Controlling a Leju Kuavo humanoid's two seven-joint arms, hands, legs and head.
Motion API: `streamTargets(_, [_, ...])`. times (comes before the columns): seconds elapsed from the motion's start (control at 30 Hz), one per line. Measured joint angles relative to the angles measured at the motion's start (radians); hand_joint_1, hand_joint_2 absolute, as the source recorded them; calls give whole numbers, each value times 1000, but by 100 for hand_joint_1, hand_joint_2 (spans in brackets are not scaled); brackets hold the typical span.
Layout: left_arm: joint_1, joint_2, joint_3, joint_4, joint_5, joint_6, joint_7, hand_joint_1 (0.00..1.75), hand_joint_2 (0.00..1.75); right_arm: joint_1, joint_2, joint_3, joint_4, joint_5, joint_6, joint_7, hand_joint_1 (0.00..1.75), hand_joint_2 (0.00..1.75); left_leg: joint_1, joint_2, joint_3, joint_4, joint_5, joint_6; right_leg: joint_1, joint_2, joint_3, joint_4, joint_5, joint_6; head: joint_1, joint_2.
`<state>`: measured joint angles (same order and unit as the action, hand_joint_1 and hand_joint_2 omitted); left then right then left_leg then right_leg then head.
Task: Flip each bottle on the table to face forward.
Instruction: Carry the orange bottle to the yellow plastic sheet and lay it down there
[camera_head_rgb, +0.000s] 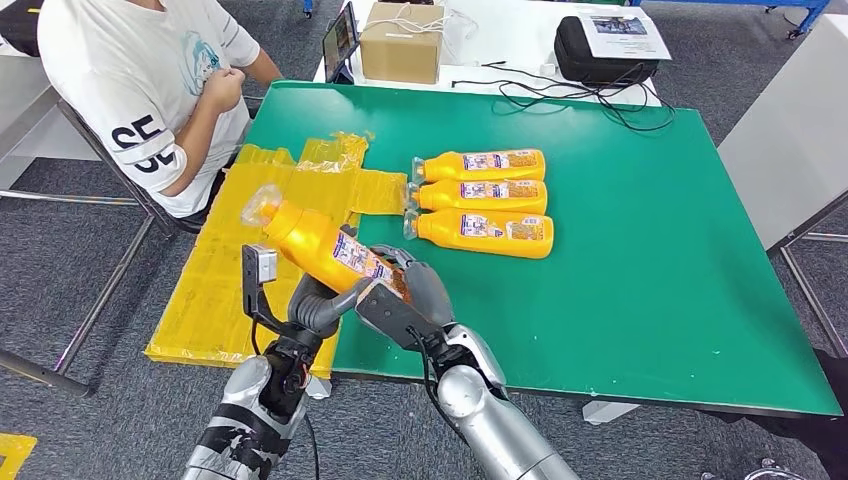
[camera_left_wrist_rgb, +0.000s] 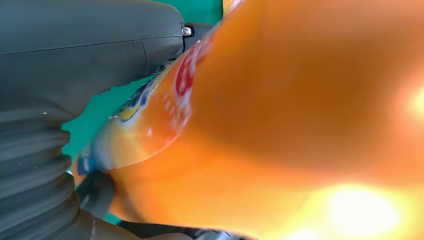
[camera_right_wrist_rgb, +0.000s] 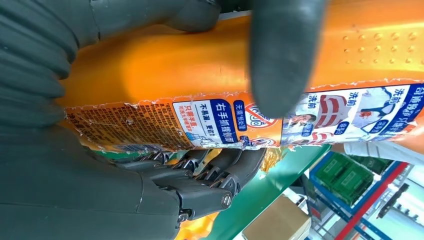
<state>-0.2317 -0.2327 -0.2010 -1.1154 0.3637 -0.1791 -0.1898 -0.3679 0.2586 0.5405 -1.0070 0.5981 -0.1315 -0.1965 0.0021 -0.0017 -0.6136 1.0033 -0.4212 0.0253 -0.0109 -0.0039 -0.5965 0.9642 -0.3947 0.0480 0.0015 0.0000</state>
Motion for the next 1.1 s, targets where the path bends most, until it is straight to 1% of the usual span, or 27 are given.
streamTargets(0.1, [5, 0, 1, -13, 22, -1, 2, 0, 175, 8, -3, 3, 1, -6, 6, -7, 175, 175, 0, 0, 0, 0, 0, 0, 0, 0, 0, 0, 0, 0, 0, 0])
streamTargets(0.13, [6, 0, 1, -16, 27, -1, 2, 3, 175, 10, -5, 5, 1, -6, 7, -8, 175, 175, 0, 0, 0, 0, 0, 0, 0, 0, 0, 0, 0, 0, 0, 0])
streamTargets(0.17, [6, 0, 2, -18, 31, -2, 2, 22, 175, 12, -7, 6, 2, -7, 9, -9, 175, 175, 0, 0, 0, 0, 0, 0, 0, 0, 0, 0, 0, 0, 0, 0])
streamTargets(0.27, [6, 0, 3, -22, 37, -8, 1, 147, 175, 15, -13, 8, 5, -8, 17, -12, 175, 175, 0, 0, 0, 0, 0, 0, 0, 0, 0, 0, 0, 0, 0, 0])
streamTargets(0.3, [6, 0, 3, -23, 39, -10, 1, 171, 175, 16, -15, 8, 6, -8, 20, -13, 175, 175, 0, 0, 0, 0, 0, 0, 0, 0, 0, 0, 0, 0, 0, 0])
streamTargets(0.33, [6, 0, 4, -23, 44, -13, 1, 175, 175, 15, -16, 8, 8, -8, 23, -13, 175, 175, 0, 0, 0, 0, 0, 0, 0, 0, 0, 0, 0, 0, 0, 0])
streamTargets(0.37, [6, 0, 5, -23, 48, -15, 1, 175, 175, 13, -18, 8, 10, -8, 27, -13, 142, 175, 0, 0, 0, 0, 0, 0, 0, 0, 0, 0, 0, 0, 0, 0])
streamTargets(0.47, [6, 0, 10, -23, 56, -18, 0, 175, 175, 5, -24, 9, 15, -6, 40, -8, 12, 175, 0, 0, 0, 0, 0, 0, 0, 0, 0, 0, 0, 0, 0, 0])
streamTargets(0.5, [6, 0, 12, -23, 57, -17, 0, 175, 175, 2, -26, 10, 17, -5, 43, -4, 1, 175, 0, 0, 0, 0, 0, 0, 0, 0, 0, 0, 0, 0, 0, 0])
streamTargets(0.7, [5, -1, 17, -30, 98, -33, 2, 175, 175, 2, -34, 10, 31, -15, 46, 19, 0, 175, 0, 0, -1, 0, 0, 0, 0, 0, 0, 0, 0, 0, 0, 0])
streamTargets(1.1, [5, 0, 35, -45, 127, -36, -3, 175, 175, 3, -46, -26, 22, -65, 43, 21, 0, 175, 0, 0, -1, 0, 0, 0, 0, 0, 0, 0, 0, 0, 0, 0])
